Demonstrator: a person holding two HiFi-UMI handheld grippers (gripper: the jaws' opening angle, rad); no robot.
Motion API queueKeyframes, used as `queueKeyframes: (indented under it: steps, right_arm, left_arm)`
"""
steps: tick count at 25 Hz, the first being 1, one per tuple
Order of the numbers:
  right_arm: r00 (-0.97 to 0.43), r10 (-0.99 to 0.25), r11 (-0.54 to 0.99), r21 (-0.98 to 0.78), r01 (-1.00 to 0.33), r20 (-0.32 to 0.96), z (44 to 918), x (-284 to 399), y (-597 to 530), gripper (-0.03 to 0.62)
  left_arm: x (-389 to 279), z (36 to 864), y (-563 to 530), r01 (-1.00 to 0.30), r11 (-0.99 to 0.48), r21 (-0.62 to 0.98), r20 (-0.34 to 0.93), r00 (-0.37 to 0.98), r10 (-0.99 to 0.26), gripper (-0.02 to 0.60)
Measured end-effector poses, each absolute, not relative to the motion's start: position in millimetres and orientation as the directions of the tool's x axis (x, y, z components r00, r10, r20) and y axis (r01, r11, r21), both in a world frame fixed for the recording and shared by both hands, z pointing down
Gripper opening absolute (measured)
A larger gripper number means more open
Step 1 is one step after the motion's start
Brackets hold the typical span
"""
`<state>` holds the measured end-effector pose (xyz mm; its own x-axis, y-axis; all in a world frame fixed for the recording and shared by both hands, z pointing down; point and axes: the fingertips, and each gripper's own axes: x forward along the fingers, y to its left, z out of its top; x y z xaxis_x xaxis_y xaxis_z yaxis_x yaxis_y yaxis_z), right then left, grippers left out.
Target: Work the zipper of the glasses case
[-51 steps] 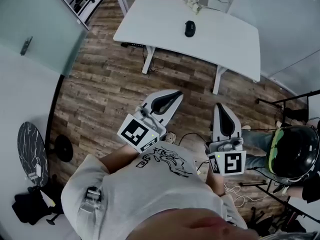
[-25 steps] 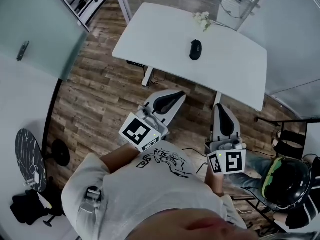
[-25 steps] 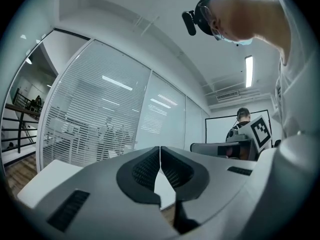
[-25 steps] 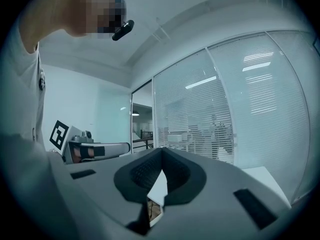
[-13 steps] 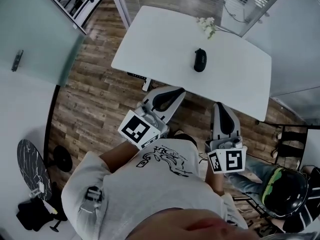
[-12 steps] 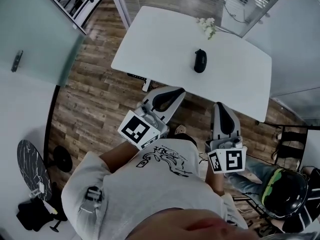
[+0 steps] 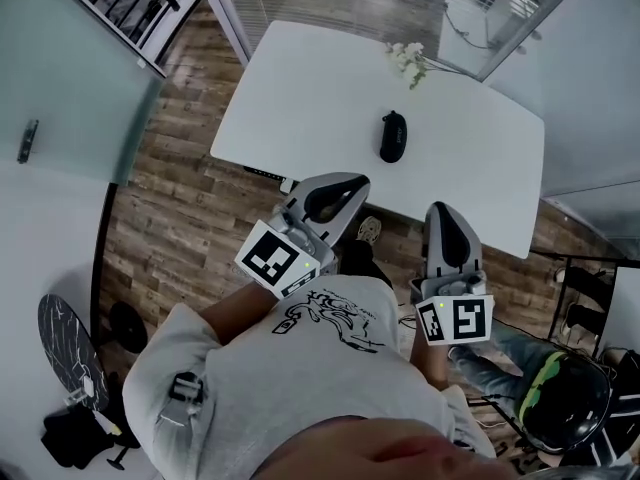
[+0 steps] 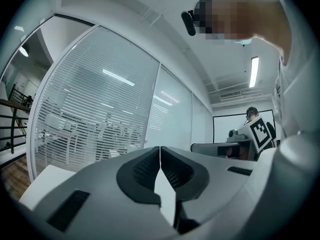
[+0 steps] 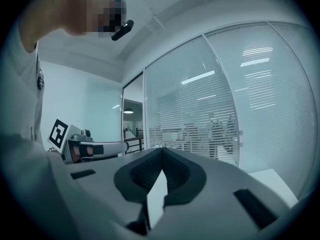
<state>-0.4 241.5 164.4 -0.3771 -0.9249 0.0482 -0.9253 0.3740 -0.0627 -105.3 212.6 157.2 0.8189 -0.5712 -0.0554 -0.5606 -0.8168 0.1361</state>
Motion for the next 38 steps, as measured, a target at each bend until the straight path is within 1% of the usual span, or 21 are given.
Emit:
queueKeyframes:
  steps: [15,23,28,33,38]
  right_arm:
    - [-0.356,-0.933,0.353,-0.074,-0.933,0.043,156.5,98.7,124.4,0.005]
    - [-0.375,-0.926,0.372,-0.064,-0.926,0.043,157.8,142.7,67.9,0.005]
    - [-0.396,-0.916,0.394,-0.047,-0.918,0.059,162.4,149.8,39.5,0.005]
    - [-0.423,-0.903,0.422,-0.033,-0.906,0.074,163.5,139.2,19.0,0.005]
    - [-0.412,-0.909,0.411,-0.02,-0.911,0.064,156.0,125.6,2.3,0.005]
  left_arm:
    - [-11.3,146.4,93.8,-0.551,-0.823,0.136,-0.039,0.828,-0.56,0.021]
    - [31.9,148.4,38.0,-0.569,-0.811,0.137,-0.045,0.814,-0.579,0.021]
    - [39.6,152.8,12.4,-0.585,-0.798,0.144,-0.042,0.802,-0.596,0.021]
    - [34.9,152.4,-7.9,-0.598,-0.79,0.137,-0.045,0.793,-0.608,0.021]
    - [21.3,148.8,-22.0,-0.591,-0.797,0.128,-0.045,0.799,-0.599,0.021]
